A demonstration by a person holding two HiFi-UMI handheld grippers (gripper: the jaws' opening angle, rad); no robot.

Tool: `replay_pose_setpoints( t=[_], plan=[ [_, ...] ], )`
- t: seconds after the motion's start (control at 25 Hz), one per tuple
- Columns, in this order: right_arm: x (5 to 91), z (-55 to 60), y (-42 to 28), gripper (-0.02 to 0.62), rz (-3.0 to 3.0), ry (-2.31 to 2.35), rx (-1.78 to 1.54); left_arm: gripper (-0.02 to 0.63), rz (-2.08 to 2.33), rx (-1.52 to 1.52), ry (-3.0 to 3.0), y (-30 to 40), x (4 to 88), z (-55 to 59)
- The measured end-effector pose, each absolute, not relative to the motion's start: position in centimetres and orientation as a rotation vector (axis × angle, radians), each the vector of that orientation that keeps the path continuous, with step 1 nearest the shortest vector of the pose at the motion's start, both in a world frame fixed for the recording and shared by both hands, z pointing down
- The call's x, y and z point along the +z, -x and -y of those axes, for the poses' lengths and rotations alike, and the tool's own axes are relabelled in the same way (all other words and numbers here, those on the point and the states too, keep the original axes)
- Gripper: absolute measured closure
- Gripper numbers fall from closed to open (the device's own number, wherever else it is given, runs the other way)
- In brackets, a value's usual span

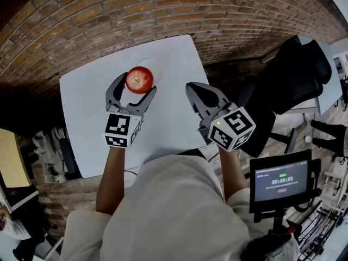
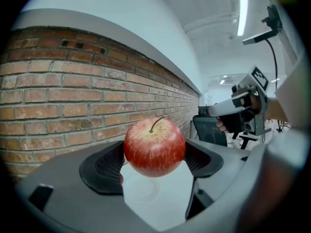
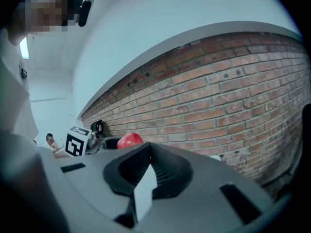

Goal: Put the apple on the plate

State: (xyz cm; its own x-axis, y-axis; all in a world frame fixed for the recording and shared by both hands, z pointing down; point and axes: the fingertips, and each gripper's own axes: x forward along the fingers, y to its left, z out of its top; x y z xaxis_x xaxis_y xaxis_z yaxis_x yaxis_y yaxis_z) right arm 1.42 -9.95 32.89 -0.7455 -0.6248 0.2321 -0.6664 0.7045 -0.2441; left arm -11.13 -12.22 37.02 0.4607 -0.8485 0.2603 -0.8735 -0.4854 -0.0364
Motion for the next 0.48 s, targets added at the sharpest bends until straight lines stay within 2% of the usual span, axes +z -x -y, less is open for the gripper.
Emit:
replay_pose_setpoints(
  t=[0.48],
  plan=[
    [35.0, 11.5, -1.6, 0.591, 2.726, -1.048, 0.507, 0.216, 1.522, 0.391, -2.599, 11.1, 39.6, 14.3]
  ],
)
